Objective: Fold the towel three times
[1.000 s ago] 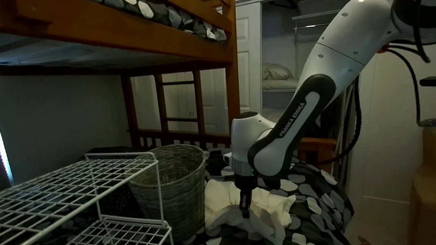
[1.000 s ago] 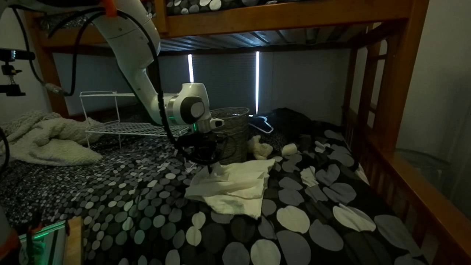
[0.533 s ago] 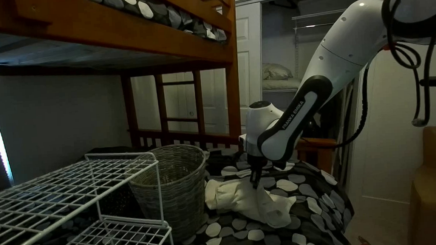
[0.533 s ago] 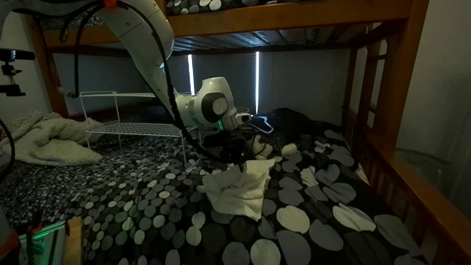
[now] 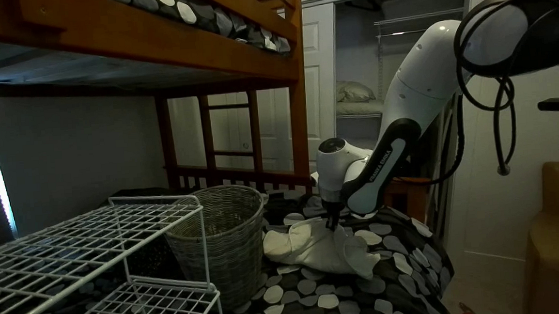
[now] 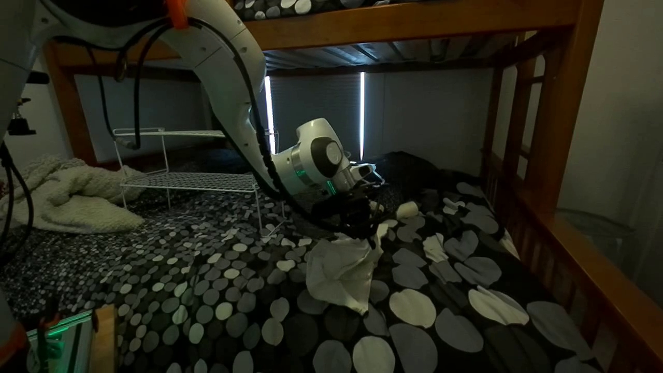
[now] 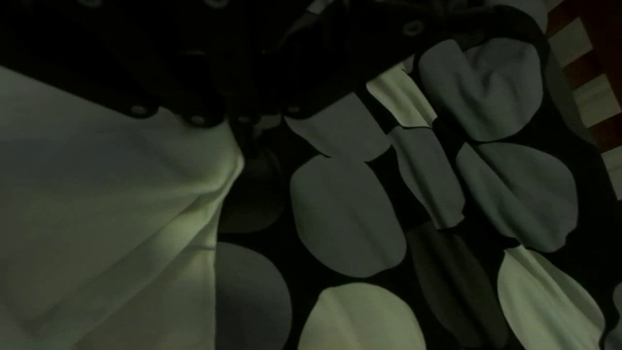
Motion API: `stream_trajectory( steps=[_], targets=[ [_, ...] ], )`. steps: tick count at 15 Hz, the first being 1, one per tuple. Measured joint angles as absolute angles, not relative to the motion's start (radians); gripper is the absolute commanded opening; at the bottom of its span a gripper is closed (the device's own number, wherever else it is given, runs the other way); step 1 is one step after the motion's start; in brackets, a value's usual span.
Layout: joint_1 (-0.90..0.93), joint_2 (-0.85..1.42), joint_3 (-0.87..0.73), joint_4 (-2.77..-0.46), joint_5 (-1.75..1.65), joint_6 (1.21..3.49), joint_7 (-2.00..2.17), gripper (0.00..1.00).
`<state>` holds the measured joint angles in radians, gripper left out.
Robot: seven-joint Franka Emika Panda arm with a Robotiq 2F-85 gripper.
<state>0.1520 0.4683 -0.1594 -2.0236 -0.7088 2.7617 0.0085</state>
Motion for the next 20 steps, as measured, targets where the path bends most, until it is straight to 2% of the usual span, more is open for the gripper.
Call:
stream_trajectory(
  steps=[7,8,9,11,18,19,20],
  targets=[
    [0.183,0.572,-0.182,-1.957,-0.789,2.767,0.124,0.01],
    [0.189,0.584,-0.189,-1.95,-0.805,2.767,0.141,0.27],
    [0.196,0.595,-0.198,-1.942,-0.819,2.767,0.156,0.29],
    [0.211,0.614,-0.219,-1.932,-0.845,2.769,0.187,0.41],
    [0.23,0.559,-0.236,-1.946,-0.858,2.755,0.267,0.95],
    [0.224,0.53,-0.223,-1.967,-0.837,2.742,0.276,1.0],
    [0.215,0.499,-0.207,-1.993,-0.802,2.724,0.282,1.0]
  ],
)
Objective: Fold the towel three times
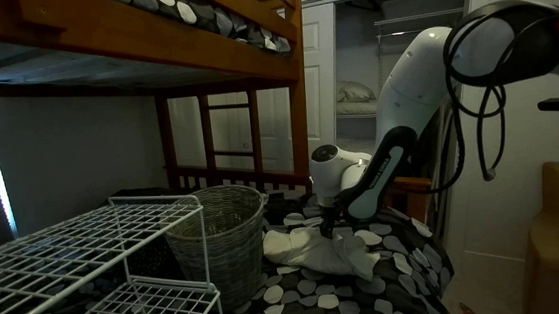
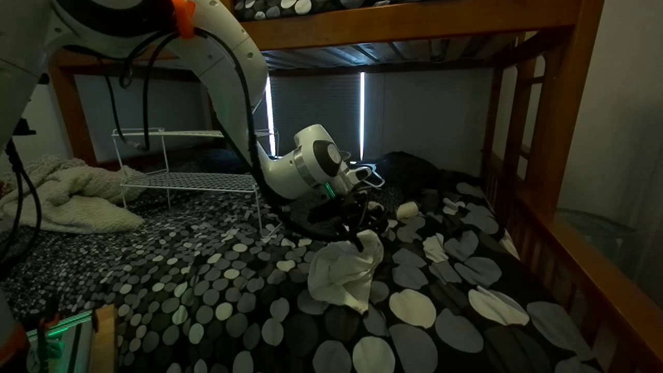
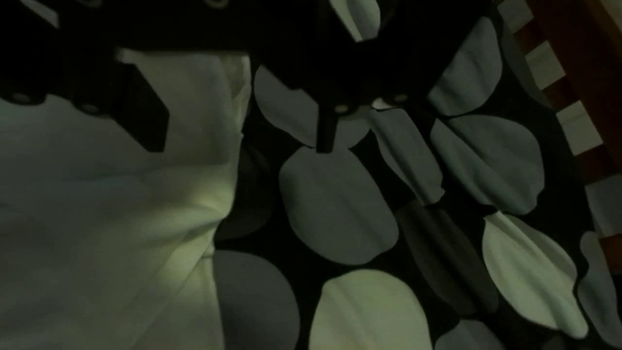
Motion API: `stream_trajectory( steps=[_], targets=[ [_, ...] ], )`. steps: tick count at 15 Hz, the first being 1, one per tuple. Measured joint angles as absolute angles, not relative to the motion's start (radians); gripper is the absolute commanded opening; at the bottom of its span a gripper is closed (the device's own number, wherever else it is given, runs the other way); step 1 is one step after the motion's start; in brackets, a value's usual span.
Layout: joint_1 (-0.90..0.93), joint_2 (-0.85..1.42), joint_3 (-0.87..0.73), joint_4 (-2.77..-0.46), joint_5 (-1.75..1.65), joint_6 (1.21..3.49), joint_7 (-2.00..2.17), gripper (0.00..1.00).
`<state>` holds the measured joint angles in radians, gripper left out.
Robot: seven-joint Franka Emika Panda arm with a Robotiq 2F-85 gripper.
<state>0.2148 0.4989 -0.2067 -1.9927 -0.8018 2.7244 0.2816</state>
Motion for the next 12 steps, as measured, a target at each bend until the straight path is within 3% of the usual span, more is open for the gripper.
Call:
stream_trajectory(
  steps=[12],
  targets=[
    [0.122,0.159,-0.113,-2.428,-0.344,2.696,0.367,1.0]
  ],
)
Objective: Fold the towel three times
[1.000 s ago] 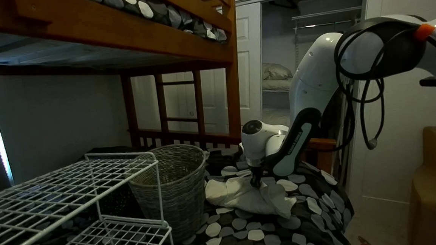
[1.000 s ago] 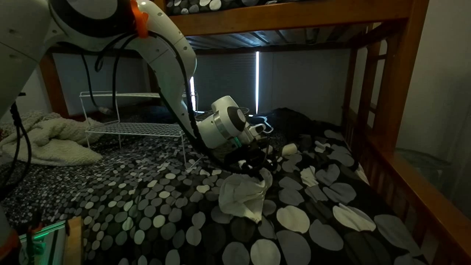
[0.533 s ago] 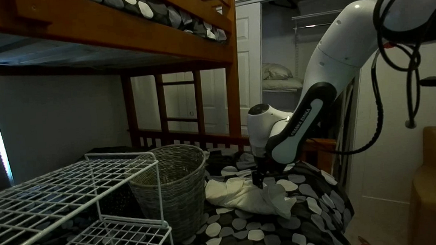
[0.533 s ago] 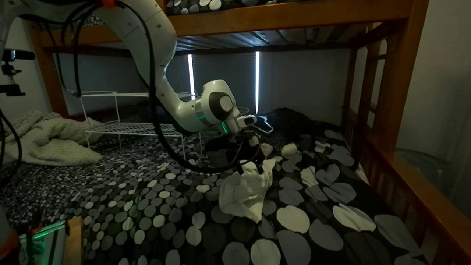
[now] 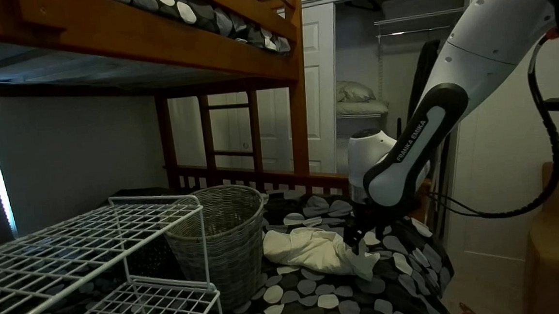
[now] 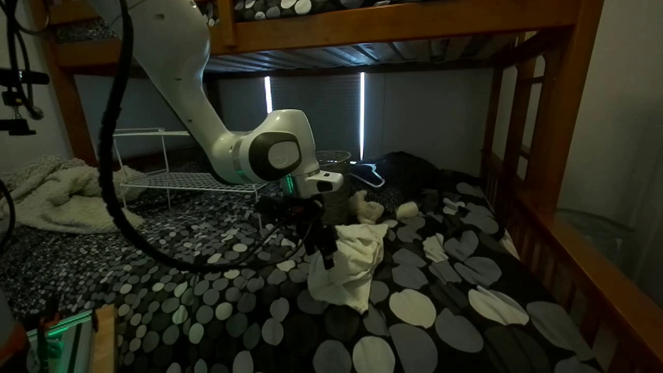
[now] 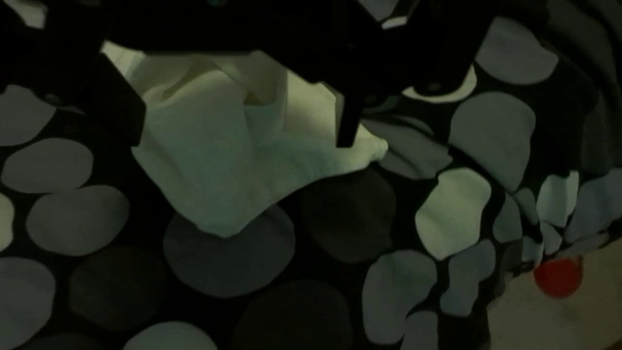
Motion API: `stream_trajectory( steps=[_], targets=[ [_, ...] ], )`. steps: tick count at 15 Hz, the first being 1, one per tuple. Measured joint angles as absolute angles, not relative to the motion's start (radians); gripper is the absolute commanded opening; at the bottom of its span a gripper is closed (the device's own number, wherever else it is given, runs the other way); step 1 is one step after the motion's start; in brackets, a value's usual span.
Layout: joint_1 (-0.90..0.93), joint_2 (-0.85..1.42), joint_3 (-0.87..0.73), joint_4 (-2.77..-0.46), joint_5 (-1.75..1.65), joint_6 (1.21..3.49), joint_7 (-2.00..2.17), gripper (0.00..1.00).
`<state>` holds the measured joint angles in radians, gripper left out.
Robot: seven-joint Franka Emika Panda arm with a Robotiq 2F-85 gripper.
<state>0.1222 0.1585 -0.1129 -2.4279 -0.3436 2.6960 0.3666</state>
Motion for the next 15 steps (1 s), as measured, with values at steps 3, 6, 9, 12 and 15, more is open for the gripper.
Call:
stream_trajectory(
  steps=[3,6,9,12,15],
  targets=[
    [0.099,0.153,-0.097,-2.507,-0.21,2.795,0.381,1.0],
    [0.081,0.154,-0.061,-2.568,-0.034,2.911,0.379,1.0],
    [0.065,0.163,-0.023,-2.606,0.093,3.003,0.371,1.0],
    [0.06,0.164,-0.019,-2.607,0.104,3.004,0.371,1.0],
    [0.082,0.172,-0.058,-2.594,0.067,3.004,0.42,1.0]
  ],
)
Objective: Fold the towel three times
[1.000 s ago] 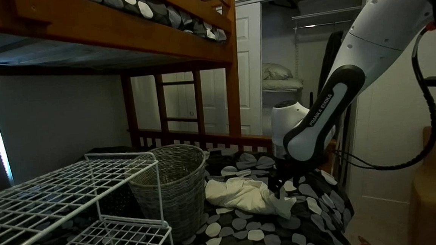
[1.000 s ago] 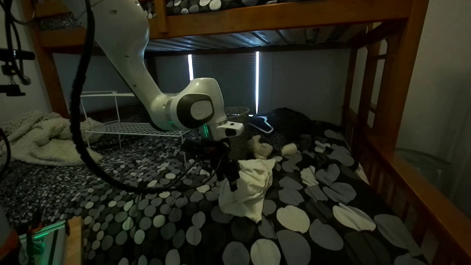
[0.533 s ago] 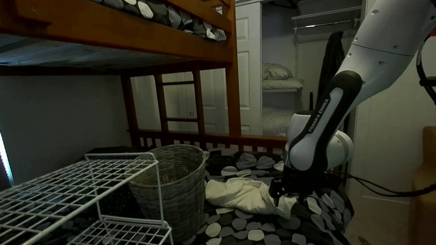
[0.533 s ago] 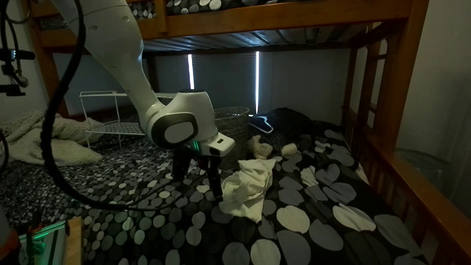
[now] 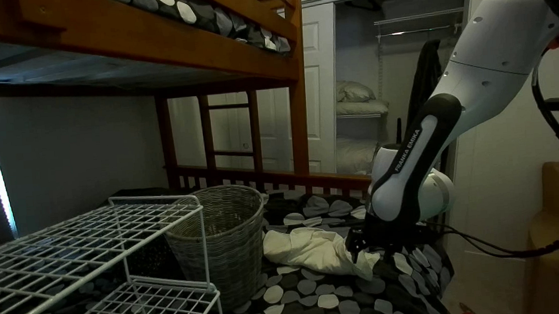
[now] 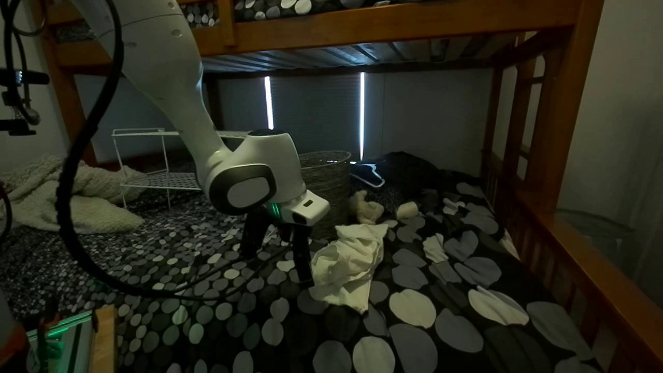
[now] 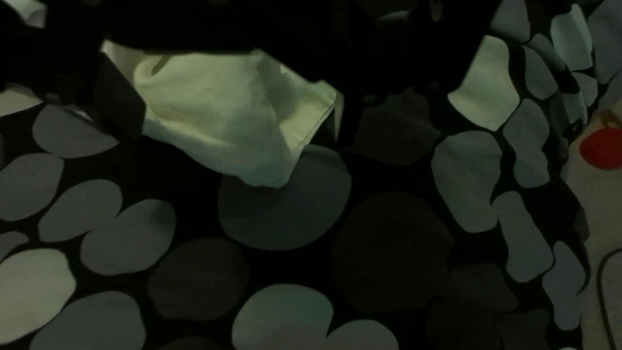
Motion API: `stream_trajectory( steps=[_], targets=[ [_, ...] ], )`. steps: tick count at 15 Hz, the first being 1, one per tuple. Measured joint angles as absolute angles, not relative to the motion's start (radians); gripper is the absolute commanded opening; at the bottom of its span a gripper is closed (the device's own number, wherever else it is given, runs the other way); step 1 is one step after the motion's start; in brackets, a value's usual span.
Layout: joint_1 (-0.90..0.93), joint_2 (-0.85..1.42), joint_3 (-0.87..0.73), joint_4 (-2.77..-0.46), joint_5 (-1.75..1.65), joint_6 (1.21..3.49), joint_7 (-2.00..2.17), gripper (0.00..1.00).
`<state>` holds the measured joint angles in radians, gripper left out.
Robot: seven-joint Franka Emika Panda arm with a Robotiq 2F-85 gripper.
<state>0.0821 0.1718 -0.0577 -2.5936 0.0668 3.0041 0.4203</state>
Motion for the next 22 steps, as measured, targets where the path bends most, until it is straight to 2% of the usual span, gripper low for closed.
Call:
stream_trajectory(
  steps=[5,12,22],
  targets=[
    [0.088,0.208,-0.096,-2.528,0.101,3.005,0.484,1.0],
    [-0.055,0.208,0.144,-2.467,0.41,3.009,0.268,1.0],
    [-0.119,0.325,0.165,-2.416,0.422,3.009,0.262,1.0]
  ],
)
